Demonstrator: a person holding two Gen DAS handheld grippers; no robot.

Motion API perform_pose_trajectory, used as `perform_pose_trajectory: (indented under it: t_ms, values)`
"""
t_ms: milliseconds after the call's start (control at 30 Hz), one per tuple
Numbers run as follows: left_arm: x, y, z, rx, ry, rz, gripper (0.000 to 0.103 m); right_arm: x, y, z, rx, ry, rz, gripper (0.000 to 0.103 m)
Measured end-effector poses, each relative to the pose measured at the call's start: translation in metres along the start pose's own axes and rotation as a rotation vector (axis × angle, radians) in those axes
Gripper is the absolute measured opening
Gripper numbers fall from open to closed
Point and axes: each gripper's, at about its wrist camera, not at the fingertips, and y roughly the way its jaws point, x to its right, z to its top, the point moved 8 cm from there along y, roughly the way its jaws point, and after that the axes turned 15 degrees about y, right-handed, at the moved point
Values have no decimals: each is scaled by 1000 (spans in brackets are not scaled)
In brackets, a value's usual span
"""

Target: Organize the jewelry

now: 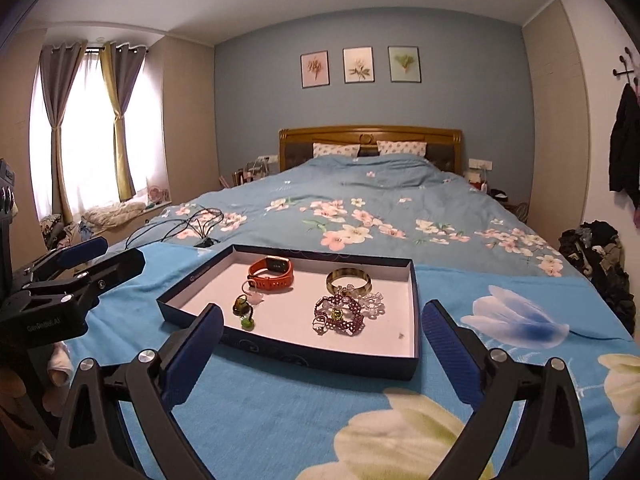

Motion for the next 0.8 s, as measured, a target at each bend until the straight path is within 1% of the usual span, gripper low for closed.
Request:
perform_pose_trajectory:
  t_ms: [200, 333, 433, 667, 800]
  values:
    - [7, -28, 4, 44, 8, 22, 97, -4, -9, -10, -1, -5, 0, 96]
    - [11, -40, 3, 52, 5, 23, 97, -5, -13, -12, 13, -1, 1, 96]
    - [10, -44, 3, 56, 11, 42, 97, -6, -17, -10, 24, 5, 8, 96]
    - [8, -51, 2, 70, 6, 62, 97, -7, -19, -11, 21, -2, 3, 96]
    - [9, -53, 0, 70, 12, 73, 97, -9, -22, -8, 37, 2, 8, 96]
